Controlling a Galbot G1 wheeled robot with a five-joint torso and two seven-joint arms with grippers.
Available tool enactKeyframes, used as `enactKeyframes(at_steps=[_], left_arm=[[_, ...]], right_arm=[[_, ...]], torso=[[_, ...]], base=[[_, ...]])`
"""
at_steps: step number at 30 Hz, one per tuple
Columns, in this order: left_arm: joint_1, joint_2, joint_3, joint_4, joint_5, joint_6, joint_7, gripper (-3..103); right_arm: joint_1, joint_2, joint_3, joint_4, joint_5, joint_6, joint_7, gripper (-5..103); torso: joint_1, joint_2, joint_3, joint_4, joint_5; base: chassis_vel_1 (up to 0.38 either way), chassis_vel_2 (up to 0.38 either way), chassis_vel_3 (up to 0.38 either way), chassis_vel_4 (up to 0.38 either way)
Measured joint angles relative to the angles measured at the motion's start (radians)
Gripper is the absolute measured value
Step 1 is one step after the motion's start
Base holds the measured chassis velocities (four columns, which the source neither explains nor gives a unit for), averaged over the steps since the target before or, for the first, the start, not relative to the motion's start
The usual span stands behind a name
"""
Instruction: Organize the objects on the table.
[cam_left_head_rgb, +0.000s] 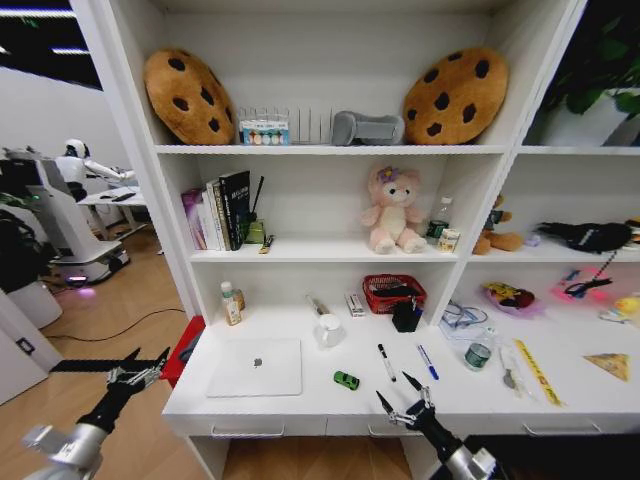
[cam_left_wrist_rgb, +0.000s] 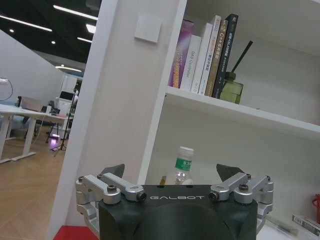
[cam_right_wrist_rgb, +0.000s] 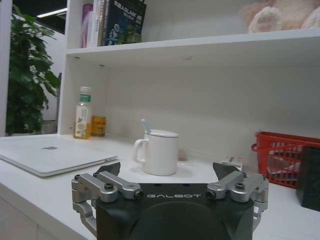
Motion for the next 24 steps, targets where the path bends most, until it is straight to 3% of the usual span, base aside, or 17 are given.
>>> enactKeyframes(at_steps=[8, 18, 24], left_arm=[[0.022, -0.008, -0.013, -0.027, 0.006, 0.007, -0.02, 100], [0.033, -0.016, -0.016, -0.051, 0.014, 0.017, -0.041, 100], [0.033, -0.022, -0.013, -0.051, 0.018, 0.018, -0.042, 100]], right_arm=[[0.064, -0.062, -0.091, -0.052, 0.074, 0.013, -0.118, 100], [0.223, -0.181, -0.233, -0.092, 0.235, -0.014, -0.154, 100], [0.295, -0.209, -0.311, -0.122, 0.297, -0.037, -0.177, 100]], torso=[[0.0, 0.0, 0.0, -0.0001, 0.0001], [0.0, 0.0, 0.0, -0.0002, -0.0003], [0.0, 0.0, 0.0, -0.0001, -0.0001]], base=[[0.0, 0.0, 0.0, 0.0], [0.0, 0.0, 0.0, 0.0], [0.0, 0.0, 0.0, 0.0]])
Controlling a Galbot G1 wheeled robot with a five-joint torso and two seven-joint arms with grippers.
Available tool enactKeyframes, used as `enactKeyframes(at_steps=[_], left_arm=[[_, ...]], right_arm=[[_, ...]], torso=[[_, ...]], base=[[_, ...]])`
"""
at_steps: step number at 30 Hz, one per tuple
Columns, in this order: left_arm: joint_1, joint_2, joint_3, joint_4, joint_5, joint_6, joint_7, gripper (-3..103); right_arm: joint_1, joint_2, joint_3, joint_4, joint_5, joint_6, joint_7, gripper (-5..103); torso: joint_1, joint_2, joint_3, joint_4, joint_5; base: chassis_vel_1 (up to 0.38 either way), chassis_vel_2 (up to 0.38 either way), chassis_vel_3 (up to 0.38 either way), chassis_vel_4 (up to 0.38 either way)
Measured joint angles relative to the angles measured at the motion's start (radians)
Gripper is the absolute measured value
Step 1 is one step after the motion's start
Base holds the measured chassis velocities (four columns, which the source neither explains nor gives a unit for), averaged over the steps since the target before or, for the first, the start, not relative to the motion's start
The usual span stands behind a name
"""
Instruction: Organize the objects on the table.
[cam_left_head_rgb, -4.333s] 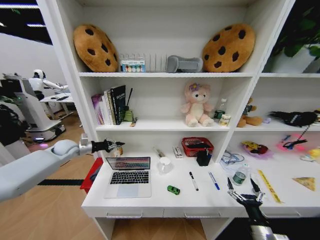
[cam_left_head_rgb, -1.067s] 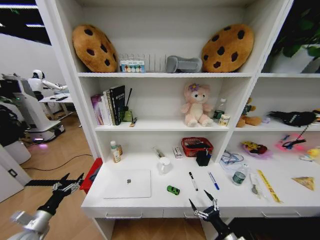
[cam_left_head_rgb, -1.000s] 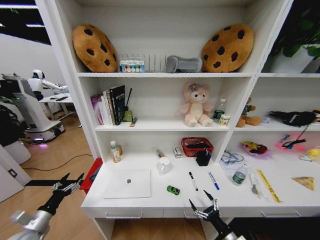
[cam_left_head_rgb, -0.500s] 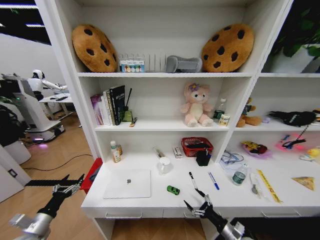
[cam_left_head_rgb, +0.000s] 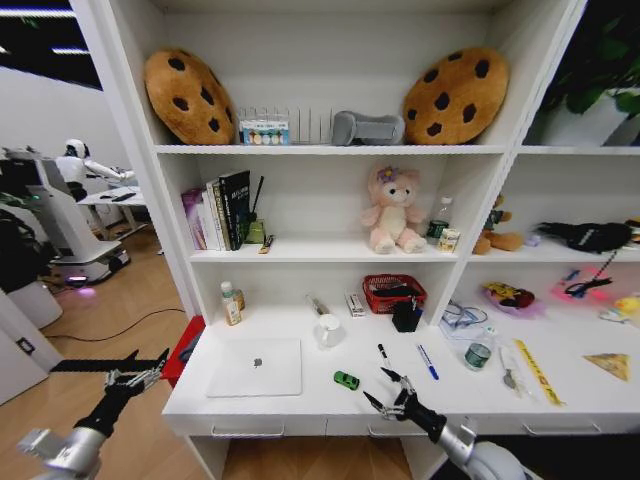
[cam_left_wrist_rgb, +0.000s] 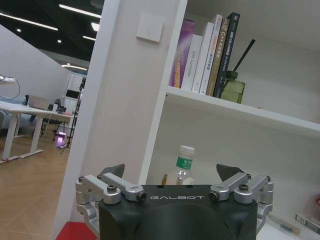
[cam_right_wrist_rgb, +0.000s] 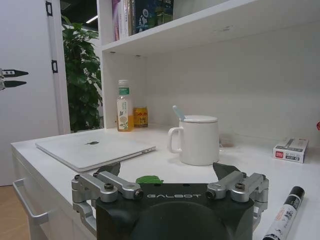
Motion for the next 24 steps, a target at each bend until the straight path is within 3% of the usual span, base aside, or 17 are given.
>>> enactKeyframes(at_steps=[10, 24], left_arm=[[0.002, -0.004, 0.001, -0.003, 0.018, 0.0, -0.004, 100], [-0.007, -0.021, 0.017, -0.012, 0.018, 0.001, -0.005, 100]], right_arm=[[0.137, -0.005, -0.142, -0.079, 0.03, -0.007, -0.038, 100], [0.308, -0.023, -0.317, -0.118, 0.038, -0.033, 0.007, 100]], torso=[[0.0, 0.0, 0.0, -0.0001, 0.0], [0.0, 0.0, 0.0, -0.0001, 0.0001]], base=[[0.0, 0.0, 0.0, 0.0], [0.0, 0.0, 0.0, 0.0]])
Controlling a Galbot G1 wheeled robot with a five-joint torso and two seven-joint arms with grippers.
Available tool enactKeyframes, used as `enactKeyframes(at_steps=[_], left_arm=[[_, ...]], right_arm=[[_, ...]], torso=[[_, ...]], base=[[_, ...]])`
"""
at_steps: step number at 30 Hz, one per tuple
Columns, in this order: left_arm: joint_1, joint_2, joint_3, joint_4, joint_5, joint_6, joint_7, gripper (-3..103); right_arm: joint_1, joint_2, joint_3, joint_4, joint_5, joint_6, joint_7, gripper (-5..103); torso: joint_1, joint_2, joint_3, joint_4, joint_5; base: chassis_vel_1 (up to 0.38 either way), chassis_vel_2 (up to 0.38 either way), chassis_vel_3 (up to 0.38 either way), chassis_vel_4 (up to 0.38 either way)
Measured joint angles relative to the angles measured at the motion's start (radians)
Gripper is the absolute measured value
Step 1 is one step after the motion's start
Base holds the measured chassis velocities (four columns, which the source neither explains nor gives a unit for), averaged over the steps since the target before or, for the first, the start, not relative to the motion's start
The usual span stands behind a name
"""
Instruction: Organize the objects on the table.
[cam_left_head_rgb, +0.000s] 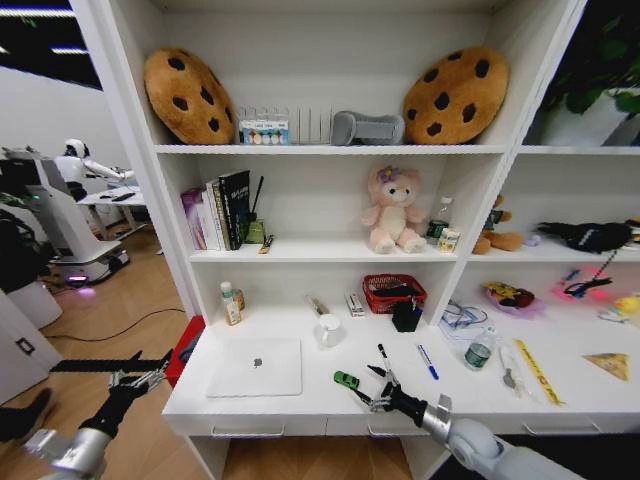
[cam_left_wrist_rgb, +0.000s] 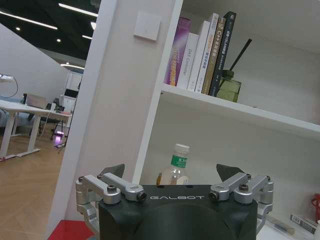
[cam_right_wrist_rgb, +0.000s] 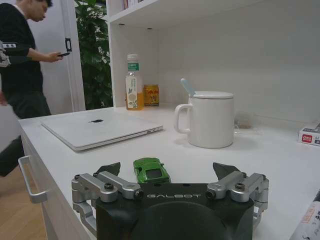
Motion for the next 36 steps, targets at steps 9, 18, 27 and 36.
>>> enactKeyframes(at_steps=[9, 18, 27, 36], left_arm=[[-0.002, -0.011, -0.001, 0.005, -0.006, -0.005, 0.011, 100], [-0.005, -0.021, -0.003, 0.021, -0.014, -0.011, 0.022, 100], [-0.007, -0.026, -0.002, 0.039, -0.017, -0.016, 0.032, 100], [-0.012, -0.024, 0.004, 0.045, -0.017, -0.017, 0.034, 100]], right_arm=[[0.079, -0.007, -0.126, -0.008, -0.027, -0.014, 0.027, 100], [0.142, -0.017, -0.199, -0.002, -0.056, -0.04, 0.064, 100], [0.181, 0.012, -0.236, -0.017, -0.05, -0.038, 0.096, 99], [0.173, 0.022, -0.237, -0.021, -0.052, -0.027, 0.096, 66]], torso=[[0.0, 0.0, 0.0, -0.0002, 0.0], [0.0, 0.0, 0.0, 0.0, -0.0001], [0.0, 0.0, 0.0, 0.0002, 0.0], [0.0, 0.0, 0.0, -0.0001, 0.0]], base=[[0.0, 0.0, 0.0, 0.0], [0.0, 0.0, 0.0, 0.0], [0.0, 0.0, 0.0, 0.0], [0.0, 0.0, 0.0, 0.0]])
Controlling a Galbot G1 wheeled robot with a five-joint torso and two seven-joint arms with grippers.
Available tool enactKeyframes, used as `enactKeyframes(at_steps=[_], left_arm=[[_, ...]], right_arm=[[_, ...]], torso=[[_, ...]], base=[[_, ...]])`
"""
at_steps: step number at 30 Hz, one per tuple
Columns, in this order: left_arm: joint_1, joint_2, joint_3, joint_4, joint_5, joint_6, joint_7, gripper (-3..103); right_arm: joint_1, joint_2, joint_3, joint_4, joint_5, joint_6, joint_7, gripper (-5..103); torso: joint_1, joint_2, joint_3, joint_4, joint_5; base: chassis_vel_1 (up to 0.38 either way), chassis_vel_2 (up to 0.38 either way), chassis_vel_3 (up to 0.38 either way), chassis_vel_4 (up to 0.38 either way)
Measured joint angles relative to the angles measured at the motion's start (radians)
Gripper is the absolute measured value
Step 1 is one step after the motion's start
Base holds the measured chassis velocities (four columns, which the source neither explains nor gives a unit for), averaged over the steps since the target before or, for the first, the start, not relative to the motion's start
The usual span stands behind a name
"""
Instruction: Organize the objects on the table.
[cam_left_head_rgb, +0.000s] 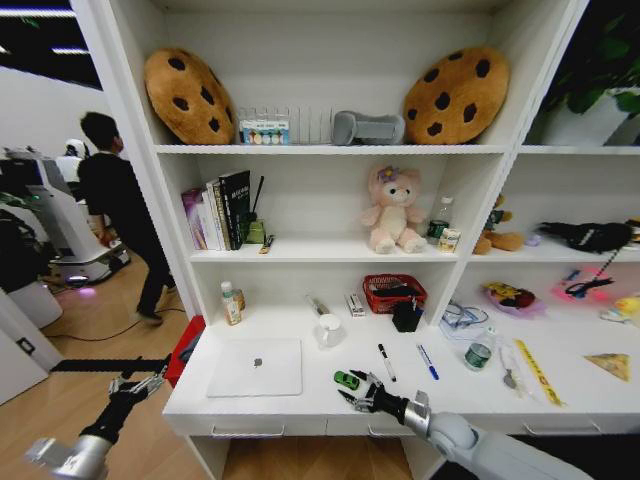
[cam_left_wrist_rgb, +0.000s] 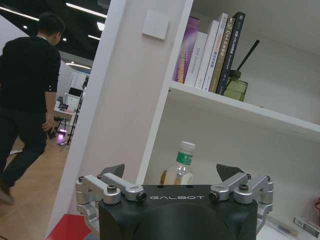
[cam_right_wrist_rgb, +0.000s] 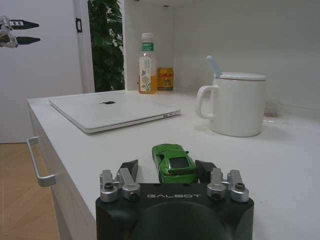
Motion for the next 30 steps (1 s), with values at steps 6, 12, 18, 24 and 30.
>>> enactKeyframes(at_steps=[6, 12, 18, 24, 30], left_arm=[[-0.006, -0.002, 0.011, 0.001, 0.0, 0.0, -0.001, 100], [-0.005, -0.005, 0.015, 0.003, 0.002, -0.002, -0.001, 100], [-0.007, 0.001, 0.011, 0.005, -0.004, -0.004, -0.003, 100], [-0.01, 0.003, 0.009, 0.007, -0.007, -0.005, -0.007, 100], [-0.013, 0.0, 0.014, 0.009, -0.007, -0.006, -0.006, 100]], right_arm=[[-0.007, -0.005, 0.012, 0.003, -0.001, 0.001, 0.0, 45], [-0.027, -0.005, 0.031, 0.006, -0.012, 0.004, 0.0, 36], [-0.052, -0.005, 0.06, 0.025, -0.019, 0.005, 0.021, 36], [-0.084, -0.045, 0.117, 0.129, -0.018, -0.004, 0.037, 36], [-0.131, -0.117, 0.202, 0.281, 0.01, -0.026, 0.048, 36]], torso=[[0.0, 0.0, 0.0, 0.0002, -0.0001], [0.0, 0.0, 0.0, 0.0003, -0.0001], [0.0, 0.0, 0.0, 0.0001, 0.0001], [0.0, 0.0, 0.0, 0.0002, -0.0001], [0.0, 0.0, 0.0, 0.0003, -0.0001]], base=[[0.0, 0.0, 0.0, 0.0], [0.0, 0.0, 0.0, 0.0], [0.0, 0.0, 0.0, 0.0], [0.0, 0.0, 0.0, 0.0], [0.0, 0.0, 0.0, 0.0]])
